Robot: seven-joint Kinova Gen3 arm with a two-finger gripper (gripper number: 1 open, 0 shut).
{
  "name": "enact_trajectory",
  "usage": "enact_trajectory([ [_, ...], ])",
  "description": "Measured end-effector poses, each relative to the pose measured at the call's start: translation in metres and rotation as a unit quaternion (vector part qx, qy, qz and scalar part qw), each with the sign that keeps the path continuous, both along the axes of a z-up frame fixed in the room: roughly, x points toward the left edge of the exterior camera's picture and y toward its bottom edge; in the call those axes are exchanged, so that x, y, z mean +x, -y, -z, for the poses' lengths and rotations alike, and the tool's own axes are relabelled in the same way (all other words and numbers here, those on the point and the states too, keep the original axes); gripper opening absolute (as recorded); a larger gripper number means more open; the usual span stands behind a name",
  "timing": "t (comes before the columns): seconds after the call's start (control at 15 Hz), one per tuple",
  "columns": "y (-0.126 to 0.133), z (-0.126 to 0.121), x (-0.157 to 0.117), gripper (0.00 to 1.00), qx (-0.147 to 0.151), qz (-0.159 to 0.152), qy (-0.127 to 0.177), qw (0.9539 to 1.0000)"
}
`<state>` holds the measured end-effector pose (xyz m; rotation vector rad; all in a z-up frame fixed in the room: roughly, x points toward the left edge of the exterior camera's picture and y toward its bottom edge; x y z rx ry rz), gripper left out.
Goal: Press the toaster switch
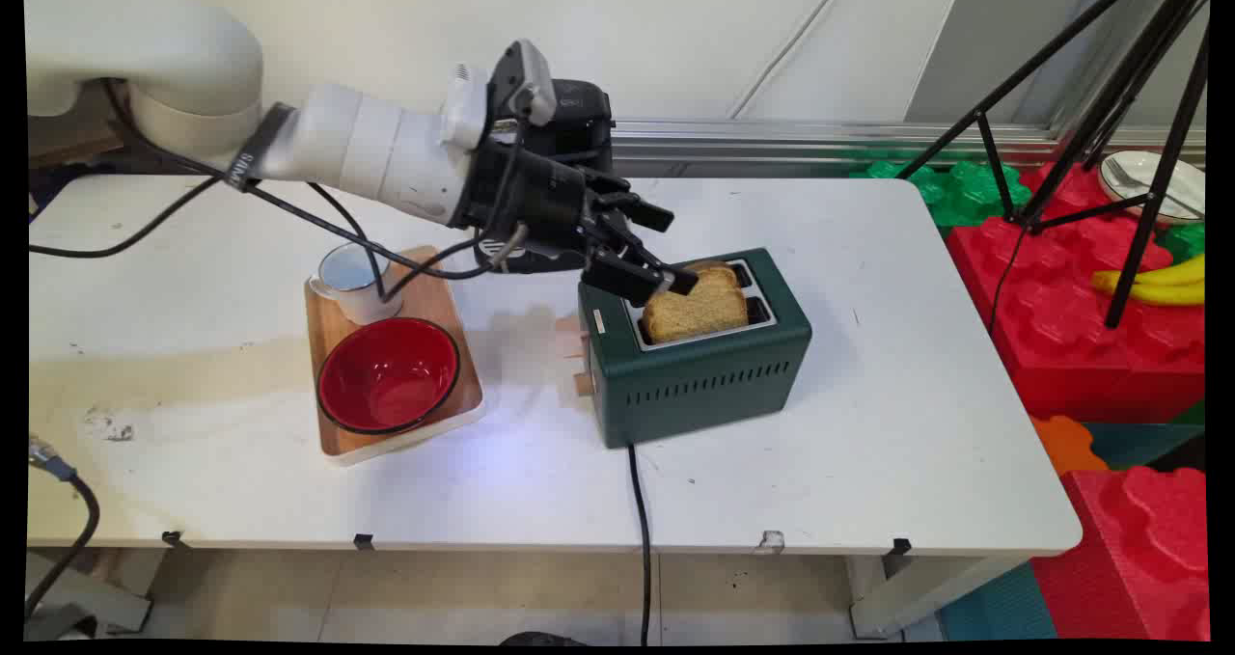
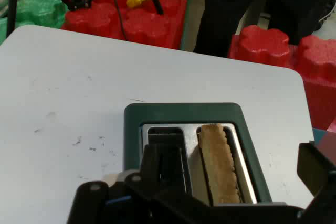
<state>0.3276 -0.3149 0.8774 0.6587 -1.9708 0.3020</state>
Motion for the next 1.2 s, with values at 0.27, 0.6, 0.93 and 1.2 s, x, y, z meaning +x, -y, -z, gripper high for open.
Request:
enact_trajectory([
  [0.27,-0.011,-0.006,0.009,1.0,-0.001,0.001,0.002,1.0],
  [0.6,-0.037,-0.011,0.029,1.0,-0.003,0.011,0.009,0.9999],
  [0.93,-0.062,-0.012,0.053,1.0,-0.004,0.019,0.021,0.9996],
  [1.2,-0.073,-0.009,0.069,1.0,-0.003,0.021,0.031,0.9993],
])
